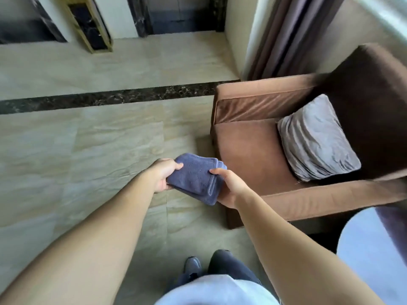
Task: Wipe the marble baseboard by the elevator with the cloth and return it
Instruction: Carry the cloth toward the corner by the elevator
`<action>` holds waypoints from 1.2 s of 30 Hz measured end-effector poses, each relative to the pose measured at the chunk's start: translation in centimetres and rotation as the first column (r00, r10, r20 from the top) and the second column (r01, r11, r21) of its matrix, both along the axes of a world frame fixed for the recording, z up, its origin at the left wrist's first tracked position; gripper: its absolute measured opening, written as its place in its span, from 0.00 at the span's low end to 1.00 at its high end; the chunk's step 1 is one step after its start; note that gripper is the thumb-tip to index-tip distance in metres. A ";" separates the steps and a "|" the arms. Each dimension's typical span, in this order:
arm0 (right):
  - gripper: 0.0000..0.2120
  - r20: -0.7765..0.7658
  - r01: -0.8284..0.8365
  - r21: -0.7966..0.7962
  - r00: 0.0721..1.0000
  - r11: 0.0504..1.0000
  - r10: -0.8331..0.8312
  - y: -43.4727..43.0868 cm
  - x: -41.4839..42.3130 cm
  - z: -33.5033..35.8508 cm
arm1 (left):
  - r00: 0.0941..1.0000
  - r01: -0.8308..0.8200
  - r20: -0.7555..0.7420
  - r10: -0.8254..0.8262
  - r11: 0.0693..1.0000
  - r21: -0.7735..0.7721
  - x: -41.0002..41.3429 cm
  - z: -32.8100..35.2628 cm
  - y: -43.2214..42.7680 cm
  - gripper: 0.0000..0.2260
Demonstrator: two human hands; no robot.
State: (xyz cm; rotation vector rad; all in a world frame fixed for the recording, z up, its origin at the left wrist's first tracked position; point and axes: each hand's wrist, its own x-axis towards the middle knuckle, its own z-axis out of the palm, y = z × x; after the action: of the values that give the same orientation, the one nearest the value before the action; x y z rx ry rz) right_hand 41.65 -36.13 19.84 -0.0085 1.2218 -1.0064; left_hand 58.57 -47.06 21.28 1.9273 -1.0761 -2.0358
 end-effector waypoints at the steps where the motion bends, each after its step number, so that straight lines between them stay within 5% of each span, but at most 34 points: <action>1: 0.31 -0.018 -0.012 0.006 1.000 1.000 0.013 -1.2 0.7 0.1 | 0.999 -0.036 -0.025 0.036 0.999 0.004 0.8 0.2 -0.7 0.14; 8: 0.25 -0.088 0.060 0.060 0.995 0.996 -0.054 -10.6 0.0 -1.6 | 0.981 -0.163 -0.106 0.163 0.987 0.008 -0.4 -1.5 -7.6 0.13; 15: 0.06 -0.240 0.223 -0.017 0.945 0.975 -0.221 -21.9 -6.0 -4.0 | 0.982 -0.124 -0.143 0.121 0.992 -0.015 -8.1 -3.2 -19.4 0.09; 25: 0.07 -0.422 0.208 -0.023 0.885 0.978 -0.198 -47.1 -17.3 -2.2 | 0.974 -0.129 -0.192 0.122 0.991 -0.024 -19.3 -1.7 -43.3 0.07; 36: 0.06 -0.541 0.092 0.092 0.840 0.992 -0.028 -77.3 -27.8 -7.4 | 0.956 -0.152 -0.244 0.165 0.986 0.069 -28.7 -7.9 -73.5 0.14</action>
State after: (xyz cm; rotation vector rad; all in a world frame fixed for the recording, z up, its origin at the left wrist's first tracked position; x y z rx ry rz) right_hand 13.90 -113.46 12.39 -0.1770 1.8075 -1.0200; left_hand 29.87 -120.58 13.41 1.6602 -0.7935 -2.1591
